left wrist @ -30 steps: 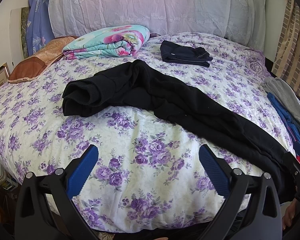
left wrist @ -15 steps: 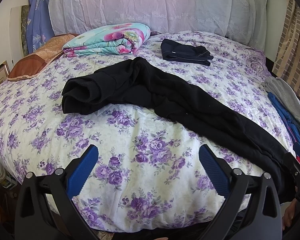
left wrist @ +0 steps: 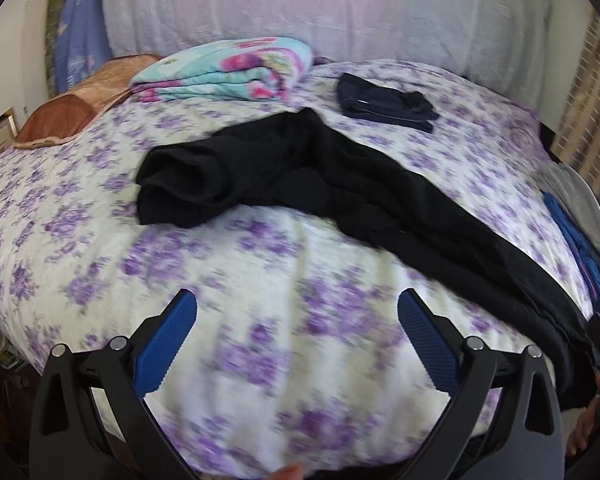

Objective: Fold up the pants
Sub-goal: 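Grasp the waistband of the black pants with the left gripper and lift it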

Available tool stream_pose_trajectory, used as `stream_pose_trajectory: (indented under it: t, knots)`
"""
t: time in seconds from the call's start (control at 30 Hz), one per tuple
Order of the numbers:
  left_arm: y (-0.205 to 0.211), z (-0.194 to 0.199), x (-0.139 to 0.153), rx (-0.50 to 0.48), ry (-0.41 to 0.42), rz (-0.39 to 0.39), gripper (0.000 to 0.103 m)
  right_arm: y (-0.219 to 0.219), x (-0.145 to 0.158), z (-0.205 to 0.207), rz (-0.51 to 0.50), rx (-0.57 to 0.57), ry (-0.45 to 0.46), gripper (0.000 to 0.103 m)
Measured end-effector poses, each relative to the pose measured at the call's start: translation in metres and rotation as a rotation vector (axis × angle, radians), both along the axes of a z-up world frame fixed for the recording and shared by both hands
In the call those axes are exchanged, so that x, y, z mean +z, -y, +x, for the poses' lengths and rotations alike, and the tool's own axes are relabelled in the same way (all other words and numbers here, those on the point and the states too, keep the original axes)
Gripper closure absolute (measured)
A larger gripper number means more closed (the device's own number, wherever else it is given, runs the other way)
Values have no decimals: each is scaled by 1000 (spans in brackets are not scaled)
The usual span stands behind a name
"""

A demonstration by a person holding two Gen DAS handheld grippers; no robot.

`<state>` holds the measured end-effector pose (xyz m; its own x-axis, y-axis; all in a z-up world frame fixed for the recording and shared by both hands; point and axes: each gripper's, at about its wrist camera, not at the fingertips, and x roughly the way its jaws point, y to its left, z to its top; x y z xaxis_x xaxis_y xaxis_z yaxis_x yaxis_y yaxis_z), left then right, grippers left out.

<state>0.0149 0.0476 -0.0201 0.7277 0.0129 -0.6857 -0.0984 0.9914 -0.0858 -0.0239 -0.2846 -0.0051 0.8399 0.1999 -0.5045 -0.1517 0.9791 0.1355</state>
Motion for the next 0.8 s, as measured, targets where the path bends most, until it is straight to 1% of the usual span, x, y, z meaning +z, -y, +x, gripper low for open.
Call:
stream_pose_trajectory:
  t: [0.07,0.13,0.2,0.23,0.27,0.3,0.33,0.4,0.43,0.47,0.5,0.6,0.67,0.73,0.8]
  knots:
    - [-28,13,2,49,-6,-30,4,10,0,1,11,-8,-1,4]
    - [-58,25,4,74,-26,-114,4,23,1,2,25,-25,2,4]
    - [-80,35,7,92,-33,-211,4,39,4,2,45,-56,26,4]
    - [-87,40,8,107,-28,-235,4,47,7,3,46,-85,47,4]
    - [-90,44,11,124,-17,-237,4,55,9,3,33,-127,70,4]
    - [-90,48,13,137,-7,-213,4,62,11,5,9,-178,87,4]
    - [-85,53,16,138,-1,-163,4,68,13,8,-9,-214,91,4]
    - [-72,61,17,103,1,-75,4,81,12,12,-31,-262,84,4]
    - [-61,65,16,70,-1,-35,4,86,12,14,-43,-276,82,4]
    - [-60,71,15,56,-1,-12,4,92,11,16,-64,-294,87,4]
    - [-55,75,14,56,-1,19,4,96,11,20,-99,-319,99,4]
    - [-53,89,11,86,5,104,4,103,11,35,-250,-404,125,4]
    - [-58,98,13,115,18,129,4,104,6,47,-341,-441,128,4]
    - [-68,105,16,121,19,98,4,104,-4,63,-424,-462,100,4]
    - [-75,109,21,142,32,89,4,101,-13,75,-489,-459,60,4]
